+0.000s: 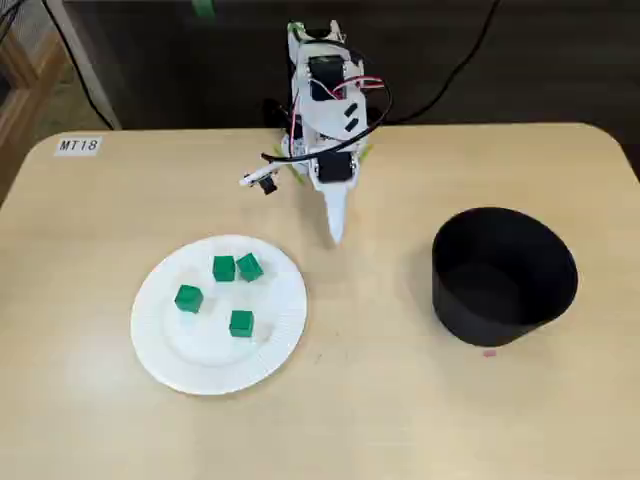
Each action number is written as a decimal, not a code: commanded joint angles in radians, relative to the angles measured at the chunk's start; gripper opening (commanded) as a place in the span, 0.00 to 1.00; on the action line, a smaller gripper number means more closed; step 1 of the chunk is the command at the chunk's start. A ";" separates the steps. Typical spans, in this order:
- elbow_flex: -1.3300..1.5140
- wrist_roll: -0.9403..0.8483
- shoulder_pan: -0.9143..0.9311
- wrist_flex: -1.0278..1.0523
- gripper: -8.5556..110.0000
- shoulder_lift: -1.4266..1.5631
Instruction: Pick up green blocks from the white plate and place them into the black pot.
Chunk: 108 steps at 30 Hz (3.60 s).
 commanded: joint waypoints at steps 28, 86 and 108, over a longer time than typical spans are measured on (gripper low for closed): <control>-0.865 -0.215 0.495 0.044 0.05 -0.953; -1.551 -0.227 0.670 -0.015 0.14 -2.029; -1.557 0.110 0.123 0.110 0.05 -1.316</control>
